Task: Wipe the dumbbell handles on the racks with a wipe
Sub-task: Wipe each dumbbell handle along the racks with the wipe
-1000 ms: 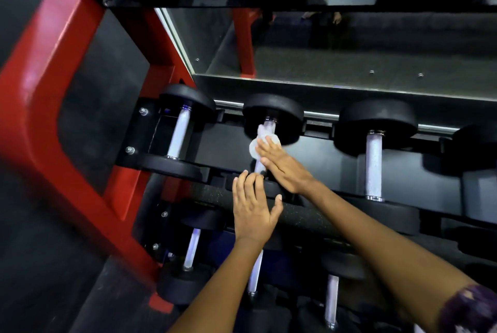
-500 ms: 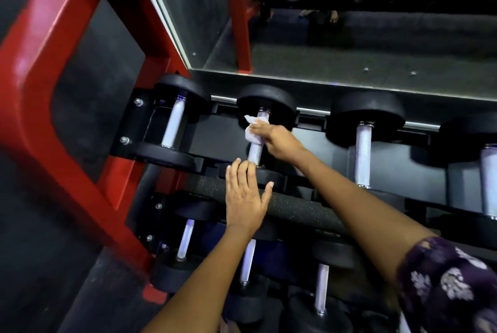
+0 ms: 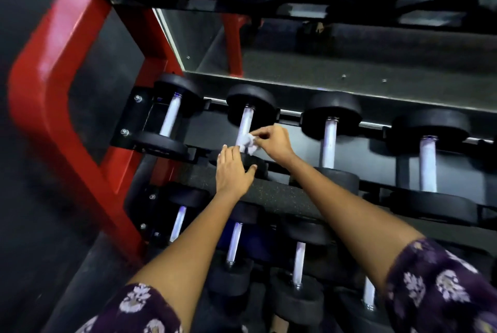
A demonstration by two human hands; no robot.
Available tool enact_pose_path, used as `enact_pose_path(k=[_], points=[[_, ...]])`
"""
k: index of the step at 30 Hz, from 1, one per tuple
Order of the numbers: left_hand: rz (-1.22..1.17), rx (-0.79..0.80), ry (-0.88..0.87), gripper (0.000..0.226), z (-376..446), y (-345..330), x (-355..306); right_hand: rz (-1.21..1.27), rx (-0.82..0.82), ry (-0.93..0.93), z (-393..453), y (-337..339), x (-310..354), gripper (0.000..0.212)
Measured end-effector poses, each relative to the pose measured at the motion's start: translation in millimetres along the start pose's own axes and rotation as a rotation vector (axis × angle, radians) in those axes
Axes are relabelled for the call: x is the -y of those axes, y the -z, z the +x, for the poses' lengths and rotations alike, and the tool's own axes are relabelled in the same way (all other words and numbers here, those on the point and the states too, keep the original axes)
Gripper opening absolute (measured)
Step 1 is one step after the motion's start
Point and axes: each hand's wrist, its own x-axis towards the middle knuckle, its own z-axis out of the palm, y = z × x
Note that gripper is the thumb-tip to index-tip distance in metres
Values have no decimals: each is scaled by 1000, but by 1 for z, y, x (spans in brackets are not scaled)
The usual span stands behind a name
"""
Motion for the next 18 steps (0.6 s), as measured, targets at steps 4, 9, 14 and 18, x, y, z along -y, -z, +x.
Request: enact_pose_path(k=[4,9,14,18], points=[[-66,94,25,67,-13,7,-26,34,-110,-64,-32,38,-7,16],[-115,193,-146,66,-43,5,-68,87,-180,-107,-75,76,-13,8],[-189,228,-163,63,-72,-6,-111,-8,-235,-124,-101,105,-28,9],[-152,265,-106,66,-79,-28,-137,-41,-289,-174,-101,135,-47,11]])
